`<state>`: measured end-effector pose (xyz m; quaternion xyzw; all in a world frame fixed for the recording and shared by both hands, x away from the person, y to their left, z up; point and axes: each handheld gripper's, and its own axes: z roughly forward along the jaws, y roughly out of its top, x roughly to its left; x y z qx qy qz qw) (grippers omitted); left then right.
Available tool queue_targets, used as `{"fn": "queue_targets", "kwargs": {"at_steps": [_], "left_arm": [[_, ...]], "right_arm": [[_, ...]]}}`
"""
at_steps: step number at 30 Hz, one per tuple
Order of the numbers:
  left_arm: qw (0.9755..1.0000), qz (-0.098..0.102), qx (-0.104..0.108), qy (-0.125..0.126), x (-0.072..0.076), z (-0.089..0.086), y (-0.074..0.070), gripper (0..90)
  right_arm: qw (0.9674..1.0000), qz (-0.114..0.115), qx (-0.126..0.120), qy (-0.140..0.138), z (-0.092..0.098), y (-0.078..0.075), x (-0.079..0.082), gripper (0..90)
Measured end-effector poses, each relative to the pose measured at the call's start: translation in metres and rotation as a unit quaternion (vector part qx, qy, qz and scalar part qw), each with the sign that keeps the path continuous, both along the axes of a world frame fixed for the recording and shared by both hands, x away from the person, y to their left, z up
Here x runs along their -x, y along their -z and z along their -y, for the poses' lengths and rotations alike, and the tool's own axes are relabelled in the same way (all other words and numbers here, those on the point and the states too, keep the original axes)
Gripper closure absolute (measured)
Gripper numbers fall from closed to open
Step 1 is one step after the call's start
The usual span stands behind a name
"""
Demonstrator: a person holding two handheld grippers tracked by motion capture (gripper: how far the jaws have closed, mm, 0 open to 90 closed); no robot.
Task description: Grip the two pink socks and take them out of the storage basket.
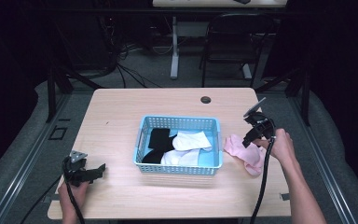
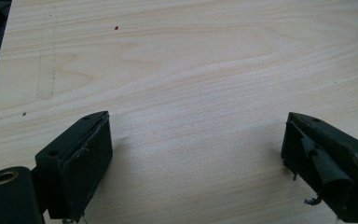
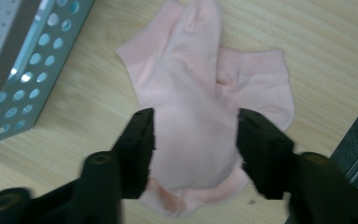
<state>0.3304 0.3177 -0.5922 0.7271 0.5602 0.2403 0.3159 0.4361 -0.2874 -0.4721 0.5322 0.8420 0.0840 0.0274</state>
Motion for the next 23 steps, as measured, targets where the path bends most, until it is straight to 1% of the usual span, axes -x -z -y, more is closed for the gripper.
{"fn": "queue_targets", "kwargs": {"at_steps": [1, 3, 4, 5, 6, 8, 9, 10, 11, 14, 16, 17, 18, 19, 21, 22, 23], "left_arm": [[1.0, 0.0, 0.0, 0.0, 0.0, 0.0, 0.0, 8.7], [1.0, 0.0, 0.0, 0.0, 0.0, 0.0, 0.0, 8.7], [1.0, 0.0, 0.0, 0.0, 0.0, 0.0, 0.0, 8.7], [1.0, 0.0, 0.0, 0.0, 0.0, 0.0, 0.0, 8.7], [1.0, 0.0, 0.0, 0.0, 0.0, 0.0, 0.0, 8.7], [1.0, 0.0, 0.0, 0.0, 0.0, 0.0, 0.0, 8.7], [1.0, 0.0, 0.0, 0.0, 0.0, 0.0, 0.0, 8.7], [1.0, 0.0, 0.0, 0.0, 0.0, 0.0, 0.0, 8.7], [1.0, 0.0, 0.0, 0.0, 0.0, 0.0, 0.0, 8.7], [1.0, 0.0, 0.0, 0.0, 0.0, 0.0, 0.0, 8.7], [1.0, 0.0, 0.0, 0.0, 0.0, 0.0, 0.0, 8.7], [1.0, 0.0, 0.0, 0.0, 0.0, 0.0, 0.0, 8.7], [1.0, 0.0, 0.0, 0.0, 0.0, 0.0, 0.0, 8.7], [1.0, 0.0, 0.0, 0.0, 0.0, 0.0, 0.0, 8.7], [1.0, 0.0, 0.0, 0.0, 0.0, 0.0, 0.0, 8.7], [1.0, 0.0, 0.0, 0.0, 0.0, 0.0, 0.0, 8.7], [1.0, -0.001, 0.0, 0.0, 0.0, 0.0, 0.0, 8.7]], "right_arm": [[0.9998, 0.015, -0.009, 0.007, 0.0, -0.002, 0.004, 30.3], [0.9996, 0.026, -0.011, 0.006, 0.002, -0.007, 0.011, 19.2], [0.9995, 0.031, -0.01, 0.006, 0.002, -0.009, 0.014, 16.1], [0.9996, 0.026, -0.006, -0.004, 0.004, -0.012, 0.016, 13.9], [0.9993, 0.036, -0.013, 0.001, 0.005, -0.014, 0.021, 12.9], [0.9991, 0.039, -0.015, 0.001, 0.009, -0.017, 0.028, 5.9], [0.999, 0.044, -0.014, 0.002, 0.011, -0.019, 0.032, 3.8], [0.9985, 0.054, -0.01, 0.007, 0.012, -0.019, 0.038, 2.4], [0.9984, 0.055, -0.008, 0.005, 0.014, -0.019, 0.041, 1.8], [0.998, 0.061, -0.012, 0.012, 0.018, -0.015, 0.052, 0.0], [0.9976, 0.066, -0.015, 0.012, 0.022, -0.013, 0.058, 0.0], [0.9967, 0.075, -0.023, 0.022, 0.023, -0.009, 0.063, 0.0], [0.9971, 0.071, -0.02, 0.019, 0.026, -0.008, 0.066, 0.0], [0.997, 0.071, -0.022, 0.019, 0.028, -0.005, 0.068, 0.0], [0.9966, 0.075, -0.025, 0.025, 0.031, 0.0, 0.074, 0.0], [0.996, 0.078, -0.031, 0.032, 0.032, 0.005, 0.077, 0.0], [0.9964, 0.075, -0.026, 0.029, 0.033, 0.008, 0.08, 0.0]]}}
